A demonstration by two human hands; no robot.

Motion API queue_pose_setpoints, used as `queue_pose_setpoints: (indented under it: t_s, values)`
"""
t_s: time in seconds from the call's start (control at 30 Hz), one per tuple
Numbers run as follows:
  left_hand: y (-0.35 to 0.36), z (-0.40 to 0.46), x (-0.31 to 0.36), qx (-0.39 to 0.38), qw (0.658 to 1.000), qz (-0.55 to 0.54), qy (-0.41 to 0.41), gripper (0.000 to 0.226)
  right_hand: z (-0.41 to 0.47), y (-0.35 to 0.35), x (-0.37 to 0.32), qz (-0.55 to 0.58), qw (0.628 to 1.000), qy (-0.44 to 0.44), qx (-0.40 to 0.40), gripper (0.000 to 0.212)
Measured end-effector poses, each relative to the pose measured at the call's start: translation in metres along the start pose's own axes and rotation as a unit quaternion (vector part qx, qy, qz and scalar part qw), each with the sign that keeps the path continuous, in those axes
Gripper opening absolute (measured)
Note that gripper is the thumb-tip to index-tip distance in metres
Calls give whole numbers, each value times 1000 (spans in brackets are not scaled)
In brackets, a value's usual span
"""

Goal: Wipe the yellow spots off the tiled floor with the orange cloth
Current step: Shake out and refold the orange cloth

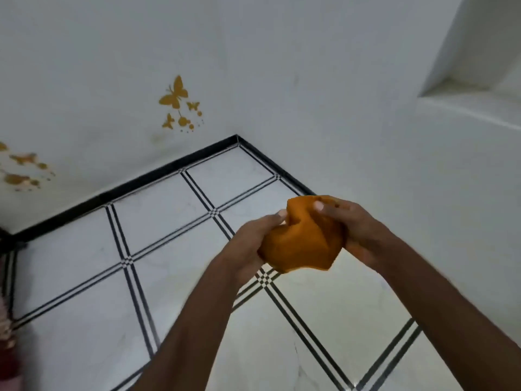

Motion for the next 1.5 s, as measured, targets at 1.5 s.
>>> queue_pose_setpoints:
  t_s: [1.5]
  values:
    - [354, -165, 269, 240, 836, 357, 341, 44, -245, -152, -402, 134, 989, -60, -12, 25]
Point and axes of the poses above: each hand's wrist, its own z-axis towards the middle knuckle, its own y-axis out of the palm, x = y × z, the point moved 4 cm from there along z, towards the middle knuckle
